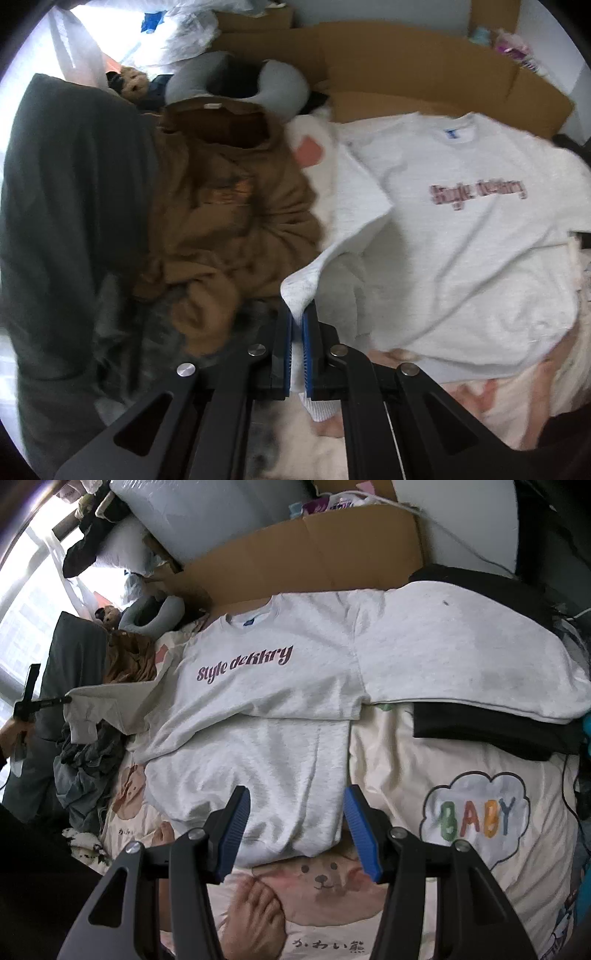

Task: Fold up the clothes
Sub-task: 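Pull the sleeve cuff outward away from the sweatshirt body with the left tool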

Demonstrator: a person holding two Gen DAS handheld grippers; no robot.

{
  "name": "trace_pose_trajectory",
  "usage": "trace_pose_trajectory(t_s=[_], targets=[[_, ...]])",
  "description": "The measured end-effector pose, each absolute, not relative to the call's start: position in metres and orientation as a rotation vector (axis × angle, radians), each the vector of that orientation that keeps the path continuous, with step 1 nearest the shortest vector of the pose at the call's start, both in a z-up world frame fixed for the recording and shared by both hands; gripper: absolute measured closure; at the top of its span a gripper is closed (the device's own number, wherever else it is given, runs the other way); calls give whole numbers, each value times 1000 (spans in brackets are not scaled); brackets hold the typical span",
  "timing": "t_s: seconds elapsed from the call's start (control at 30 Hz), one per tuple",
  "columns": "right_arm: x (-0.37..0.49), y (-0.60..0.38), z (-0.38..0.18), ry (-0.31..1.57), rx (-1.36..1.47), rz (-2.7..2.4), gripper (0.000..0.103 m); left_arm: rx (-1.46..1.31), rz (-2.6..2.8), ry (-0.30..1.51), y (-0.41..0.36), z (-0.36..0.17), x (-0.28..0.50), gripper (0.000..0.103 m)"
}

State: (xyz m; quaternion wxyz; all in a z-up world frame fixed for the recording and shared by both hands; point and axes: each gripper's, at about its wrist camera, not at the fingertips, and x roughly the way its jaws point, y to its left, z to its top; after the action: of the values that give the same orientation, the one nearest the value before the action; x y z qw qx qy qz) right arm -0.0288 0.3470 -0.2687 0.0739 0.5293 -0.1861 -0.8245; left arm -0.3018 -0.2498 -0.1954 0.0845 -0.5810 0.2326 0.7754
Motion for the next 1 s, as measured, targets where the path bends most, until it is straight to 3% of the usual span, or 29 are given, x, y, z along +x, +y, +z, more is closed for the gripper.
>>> trace_pose_trajectory(t_s=[0.43, 1.0], targets=[[-98, 309, -310, -455, 1702, -2284, 52, -1888, 2289, 751, -330, -197, -402, 99], [-204, 292, -339, -496, 1795, -2217, 52, -2084, 2165, 787, -388, -216, -464, 99]])
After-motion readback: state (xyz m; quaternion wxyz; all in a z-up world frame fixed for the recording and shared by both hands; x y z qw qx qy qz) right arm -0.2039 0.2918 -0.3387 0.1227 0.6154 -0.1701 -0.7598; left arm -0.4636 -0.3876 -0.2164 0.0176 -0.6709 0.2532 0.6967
